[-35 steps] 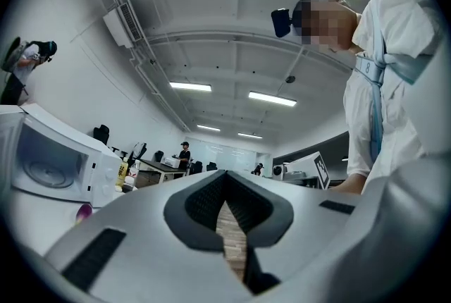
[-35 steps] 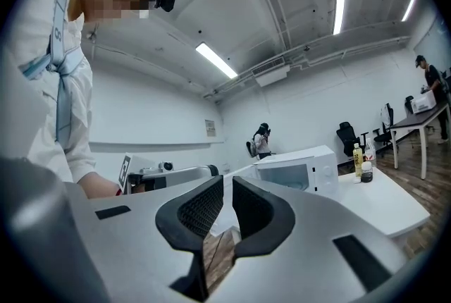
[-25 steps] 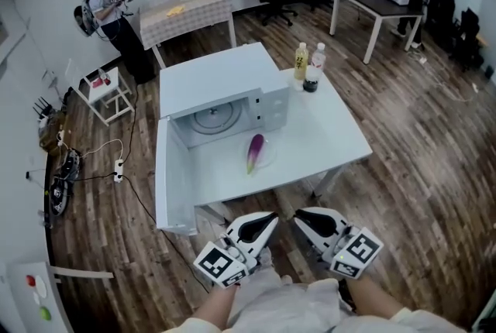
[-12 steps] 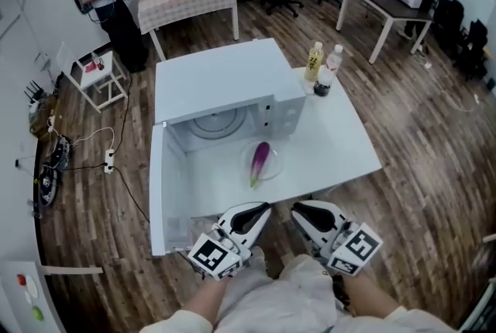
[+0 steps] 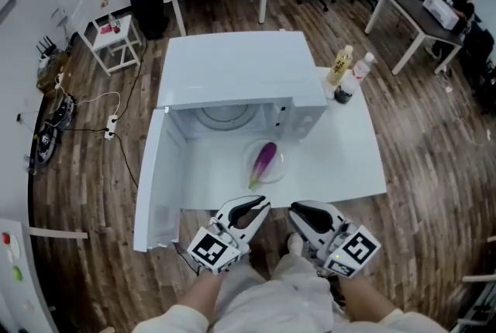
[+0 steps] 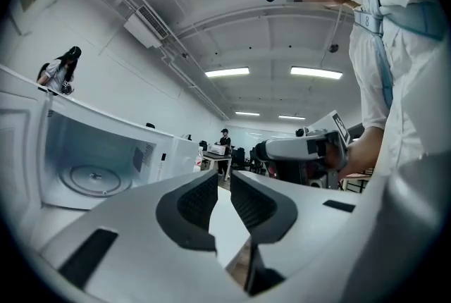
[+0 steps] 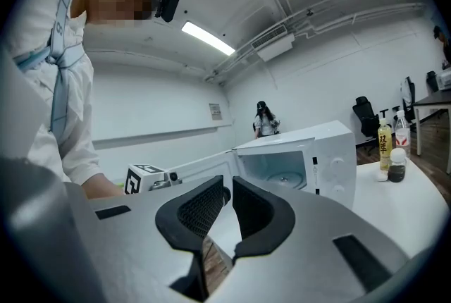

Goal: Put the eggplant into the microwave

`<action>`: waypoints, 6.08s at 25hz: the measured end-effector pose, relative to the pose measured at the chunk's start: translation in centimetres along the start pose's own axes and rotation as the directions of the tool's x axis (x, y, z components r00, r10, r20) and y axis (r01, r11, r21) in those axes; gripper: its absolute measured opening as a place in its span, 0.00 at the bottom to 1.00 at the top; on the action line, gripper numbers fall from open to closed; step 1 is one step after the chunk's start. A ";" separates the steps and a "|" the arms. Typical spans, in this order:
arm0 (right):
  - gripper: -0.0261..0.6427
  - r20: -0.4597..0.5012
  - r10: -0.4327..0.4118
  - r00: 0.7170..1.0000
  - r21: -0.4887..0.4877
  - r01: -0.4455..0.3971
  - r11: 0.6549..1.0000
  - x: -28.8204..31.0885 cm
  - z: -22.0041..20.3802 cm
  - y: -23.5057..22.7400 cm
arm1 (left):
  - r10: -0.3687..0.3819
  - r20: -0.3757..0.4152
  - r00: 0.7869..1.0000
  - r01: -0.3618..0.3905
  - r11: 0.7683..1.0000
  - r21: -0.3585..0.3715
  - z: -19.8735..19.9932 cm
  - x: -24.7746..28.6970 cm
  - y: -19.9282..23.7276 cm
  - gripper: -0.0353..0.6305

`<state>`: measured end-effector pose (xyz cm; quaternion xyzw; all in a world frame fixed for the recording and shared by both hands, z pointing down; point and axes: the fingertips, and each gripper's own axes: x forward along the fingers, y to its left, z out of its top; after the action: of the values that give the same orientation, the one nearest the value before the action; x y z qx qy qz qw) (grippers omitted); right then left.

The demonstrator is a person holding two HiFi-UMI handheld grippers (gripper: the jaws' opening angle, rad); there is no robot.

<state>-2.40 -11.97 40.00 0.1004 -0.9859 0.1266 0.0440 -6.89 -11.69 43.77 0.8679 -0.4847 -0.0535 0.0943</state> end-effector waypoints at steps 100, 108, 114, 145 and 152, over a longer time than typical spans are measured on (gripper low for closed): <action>0.11 0.007 -0.131 0.991 -0.011 0.131 0.991 9.4 -2.1 -6.8 | 0.448 -0.425 0.787 -0.376 0.894 0.246 -6.6 3.8 27.7 0.23; 0.11 -0.075 -0.137 0.988 -0.025 0.135 0.990 14.2 -4.8 -9.1 | 0.447 -0.461 0.766 -0.349 0.892 0.286 -6.6 4.7 29.7 0.23; 0.11 -0.087 -0.126 0.988 -0.015 0.125 0.992 14.7 -5.5 -9.0 | 0.466 -0.495 0.734 -0.352 0.883 0.309 -7.5 4.9 30.7 0.23; 0.11 -0.096 -0.124 0.988 -0.001 0.124 0.992 13.7 -5.8 -8.4 | 0.477 -0.526 0.704 -0.398 0.879 0.264 -8.3 4.9 32.8 0.36; 0.11 -0.102 -0.113 0.988 -0.016 0.112 0.994 13.8 -5.6 -8.1 | 0.474 -0.497 0.727 -0.386 0.880 0.275 -7.6 4.4 31.9 0.37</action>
<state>-13.82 -20.74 48.90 0.1488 -0.9758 0.1238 0.1022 -29.67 -30.97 58.04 0.7137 -0.6275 0.2589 0.1729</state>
